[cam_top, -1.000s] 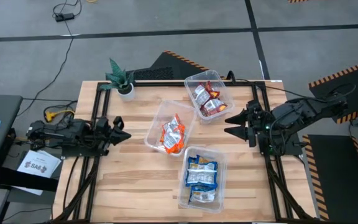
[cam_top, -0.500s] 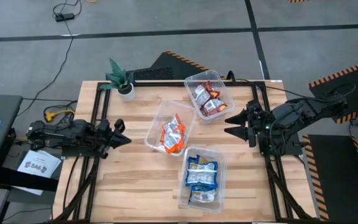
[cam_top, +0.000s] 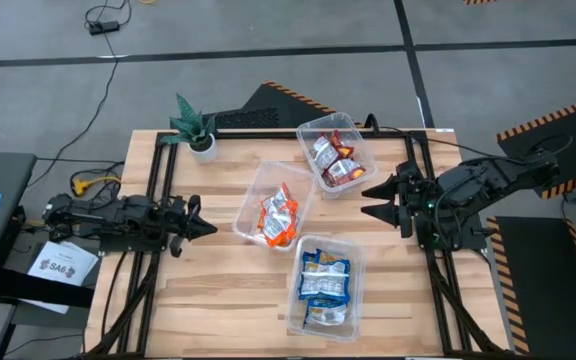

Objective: Sort Maruchan noodles
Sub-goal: Return to Home Position

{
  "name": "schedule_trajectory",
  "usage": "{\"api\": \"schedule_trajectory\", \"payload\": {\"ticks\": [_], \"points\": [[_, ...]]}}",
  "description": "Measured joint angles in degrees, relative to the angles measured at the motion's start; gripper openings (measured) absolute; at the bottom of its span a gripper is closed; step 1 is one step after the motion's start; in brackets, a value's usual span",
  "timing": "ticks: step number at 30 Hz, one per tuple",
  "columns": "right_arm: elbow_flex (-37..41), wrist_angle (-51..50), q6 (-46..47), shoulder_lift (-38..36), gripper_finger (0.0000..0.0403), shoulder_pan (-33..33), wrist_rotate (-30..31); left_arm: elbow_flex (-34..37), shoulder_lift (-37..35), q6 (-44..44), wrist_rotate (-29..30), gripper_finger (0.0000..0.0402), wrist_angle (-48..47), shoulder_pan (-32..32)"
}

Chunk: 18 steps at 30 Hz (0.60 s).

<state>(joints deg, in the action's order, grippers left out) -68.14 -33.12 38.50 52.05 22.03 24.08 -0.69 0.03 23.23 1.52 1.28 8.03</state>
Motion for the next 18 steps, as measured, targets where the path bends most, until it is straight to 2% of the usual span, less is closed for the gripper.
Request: {"api": "schedule_trajectory", "payload": {"ticks": [9,18], "points": [[0.02,-3.03,-0.17,0.0,0.0285,0.06,-0.01,0.0,0.05,0.01,-0.25,0.0,-0.16,-0.3],[0.04,-5.09,-0.42,-1.17,0.0285,0.06,-0.05,0.15,0.05,0.1,-0.79,0.0,0.36,-7.97]]}}
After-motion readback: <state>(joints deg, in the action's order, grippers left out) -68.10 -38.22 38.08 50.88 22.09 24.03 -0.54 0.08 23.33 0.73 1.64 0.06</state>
